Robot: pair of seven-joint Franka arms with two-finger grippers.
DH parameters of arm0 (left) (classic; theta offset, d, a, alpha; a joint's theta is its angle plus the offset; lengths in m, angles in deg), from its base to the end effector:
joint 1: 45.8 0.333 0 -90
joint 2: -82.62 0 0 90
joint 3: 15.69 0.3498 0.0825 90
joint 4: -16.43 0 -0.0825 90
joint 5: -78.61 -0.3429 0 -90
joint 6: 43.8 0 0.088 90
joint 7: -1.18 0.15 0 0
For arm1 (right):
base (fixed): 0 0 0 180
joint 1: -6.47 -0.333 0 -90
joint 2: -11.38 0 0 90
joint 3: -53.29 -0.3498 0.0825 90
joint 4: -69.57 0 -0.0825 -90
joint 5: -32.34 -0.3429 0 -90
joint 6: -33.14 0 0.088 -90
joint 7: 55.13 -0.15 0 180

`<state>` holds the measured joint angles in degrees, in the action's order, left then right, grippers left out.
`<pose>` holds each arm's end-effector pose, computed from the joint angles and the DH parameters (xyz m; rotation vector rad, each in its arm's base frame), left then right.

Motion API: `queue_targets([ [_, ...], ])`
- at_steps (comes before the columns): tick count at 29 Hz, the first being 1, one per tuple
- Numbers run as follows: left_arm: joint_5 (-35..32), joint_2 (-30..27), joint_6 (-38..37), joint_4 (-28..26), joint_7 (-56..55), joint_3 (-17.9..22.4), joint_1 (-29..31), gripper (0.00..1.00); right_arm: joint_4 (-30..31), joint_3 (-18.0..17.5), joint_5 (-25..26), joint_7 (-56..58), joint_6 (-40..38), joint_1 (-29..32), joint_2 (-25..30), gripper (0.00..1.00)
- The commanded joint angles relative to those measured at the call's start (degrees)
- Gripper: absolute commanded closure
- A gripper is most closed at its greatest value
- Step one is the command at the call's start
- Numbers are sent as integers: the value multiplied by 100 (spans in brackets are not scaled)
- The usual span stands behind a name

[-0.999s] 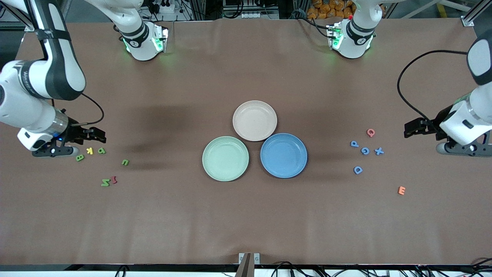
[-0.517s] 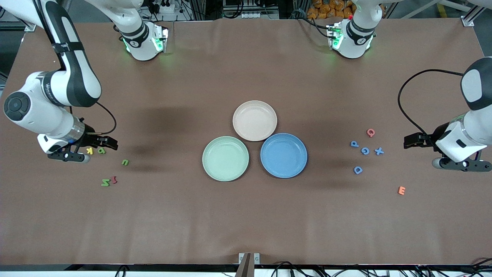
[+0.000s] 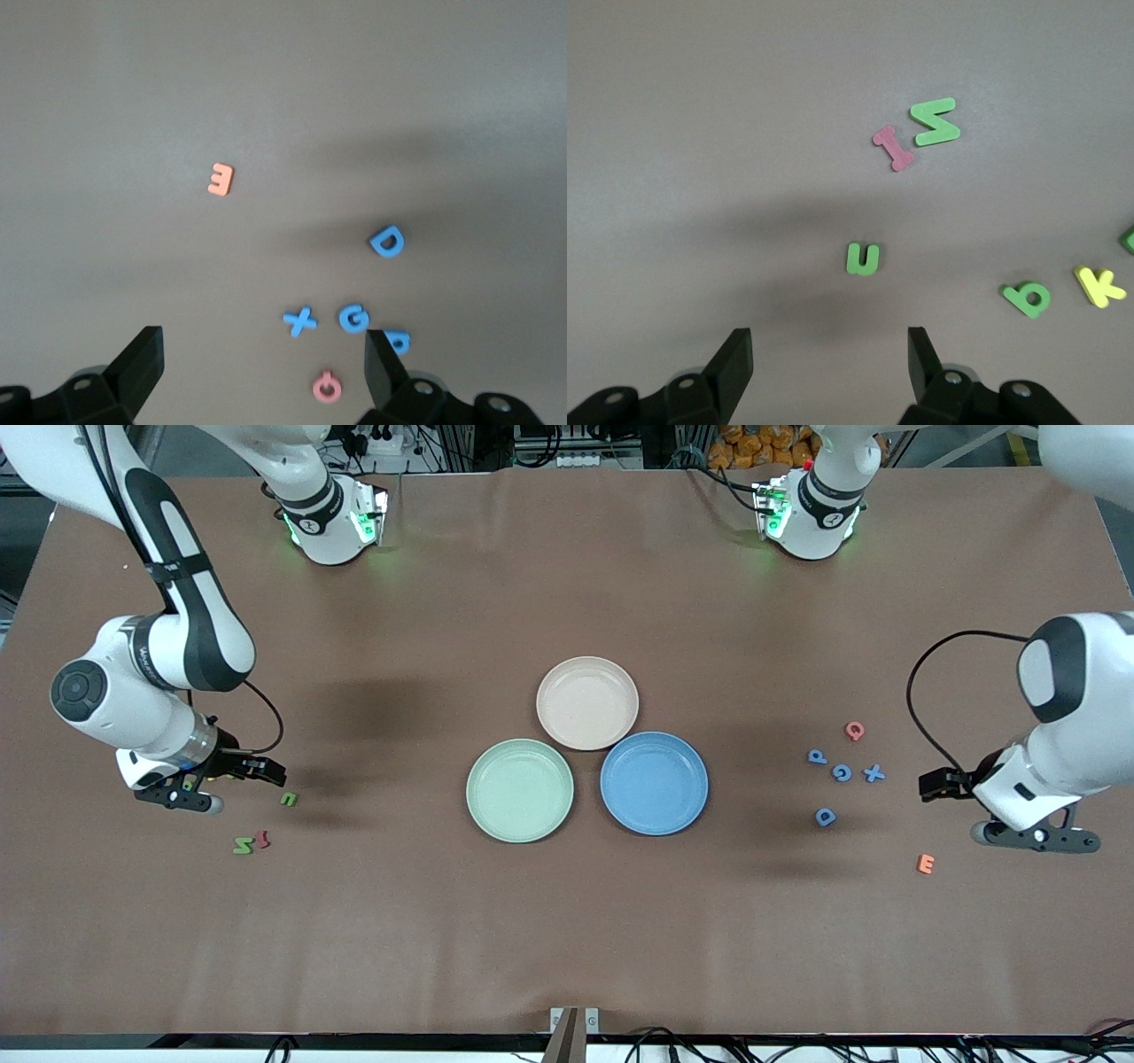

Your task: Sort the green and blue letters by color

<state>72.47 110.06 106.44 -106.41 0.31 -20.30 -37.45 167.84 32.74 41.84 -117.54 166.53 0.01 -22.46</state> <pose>0.5629 0.0367 0.1993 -3.1253 0.0055 -0.0029 0.6093 0.2706 0.2808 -2.9227 0.8556 0.0061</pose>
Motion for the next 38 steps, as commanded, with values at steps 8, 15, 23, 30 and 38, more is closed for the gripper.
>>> queue_targets([
  [8,8,-64,75,-126,-115,13,18,76,-1652,-81,184,-1511,-489,-883,-1230,100],
  [15,8,-64,75,-126,-124,13,18,82,-1767,-81,184,-1836,-480,-1006,-1406,45],
  [23,8,-72,75,-99,-124,13,9,87,-1776,-81,175,-1836,-498,-971,-1407,0],
  [30,8,-81,66,-55,-115,13,-9,91,-1820,-81,166,-1775,-691,-919,-1266,0],
  [38,-1,-169,31,-3,-115,13,-44,94,-1759,-46,87,-1143,-1252,-585,-889,0],
])
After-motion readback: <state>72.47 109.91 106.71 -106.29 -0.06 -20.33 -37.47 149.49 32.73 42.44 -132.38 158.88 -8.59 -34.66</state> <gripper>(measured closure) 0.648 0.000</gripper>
